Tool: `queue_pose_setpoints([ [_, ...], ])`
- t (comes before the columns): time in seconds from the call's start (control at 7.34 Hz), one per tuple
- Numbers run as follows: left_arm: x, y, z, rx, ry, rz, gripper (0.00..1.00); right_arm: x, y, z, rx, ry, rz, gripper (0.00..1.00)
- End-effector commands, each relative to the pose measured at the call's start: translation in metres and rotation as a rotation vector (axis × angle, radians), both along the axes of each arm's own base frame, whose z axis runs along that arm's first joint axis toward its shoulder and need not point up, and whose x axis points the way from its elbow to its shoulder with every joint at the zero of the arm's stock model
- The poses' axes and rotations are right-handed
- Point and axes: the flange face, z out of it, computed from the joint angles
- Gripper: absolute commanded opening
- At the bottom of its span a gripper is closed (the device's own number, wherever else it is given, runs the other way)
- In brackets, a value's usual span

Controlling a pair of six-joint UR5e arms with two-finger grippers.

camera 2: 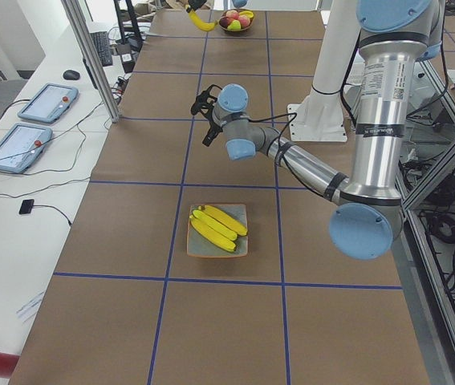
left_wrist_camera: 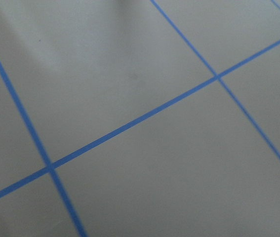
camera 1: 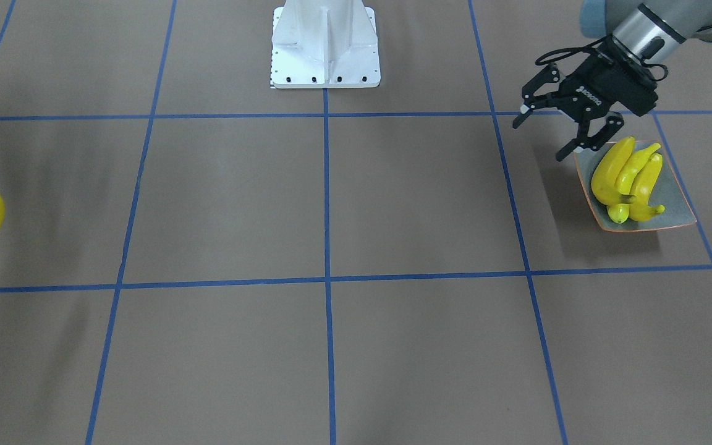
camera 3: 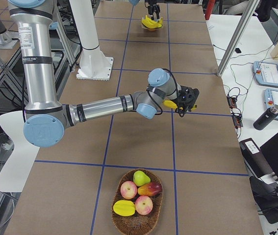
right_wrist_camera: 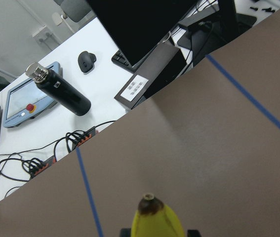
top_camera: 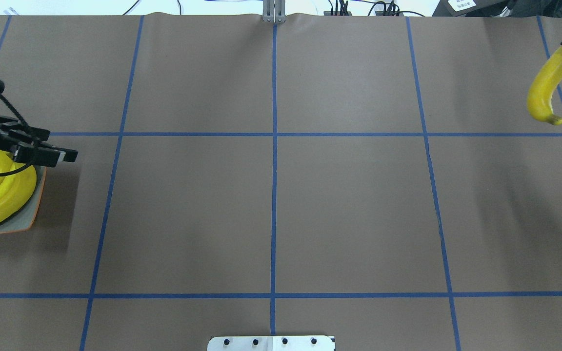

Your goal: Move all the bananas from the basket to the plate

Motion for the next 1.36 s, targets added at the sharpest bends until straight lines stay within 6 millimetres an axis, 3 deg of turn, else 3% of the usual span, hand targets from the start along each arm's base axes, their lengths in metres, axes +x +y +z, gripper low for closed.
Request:
queue_pose_setpoints([
  [0.0,0.035,-0.008,-0.08,-0.17,0.124,-0.016,1.0,-0.048,0.013,-0.045,0.0,-0.088,-0.02,0.0],
  [0.27,0.104,0.002,-0.145,-0.242,0.067,-0.035,1.0,-0.103,0.023,-0.115,-0.034,-0.098,-0.017,0.0],
  [0.41,0.126,0.009,-0.167,-0.263,0.03,-0.03,1.0,-0.134,0.03,-0.145,-0.039,-0.071,-0.025,0.0],
  [0.54,0.131,0.011,-0.182,-0.272,0.028,-0.023,1.0,-0.16,0.035,-0.179,-0.057,-0.078,-0.034,0.0],
  [0.68,0.135,0.014,-0.197,-0.284,0.052,-0.018,1.0,-0.181,0.05,-0.197,-0.049,-0.091,-0.06,0.0],
  [1.23,0.15,0.028,-0.227,-0.334,0.111,0.008,1.0,-0.228,0.112,-0.266,0.05,-0.197,-0.168,0.0],
])
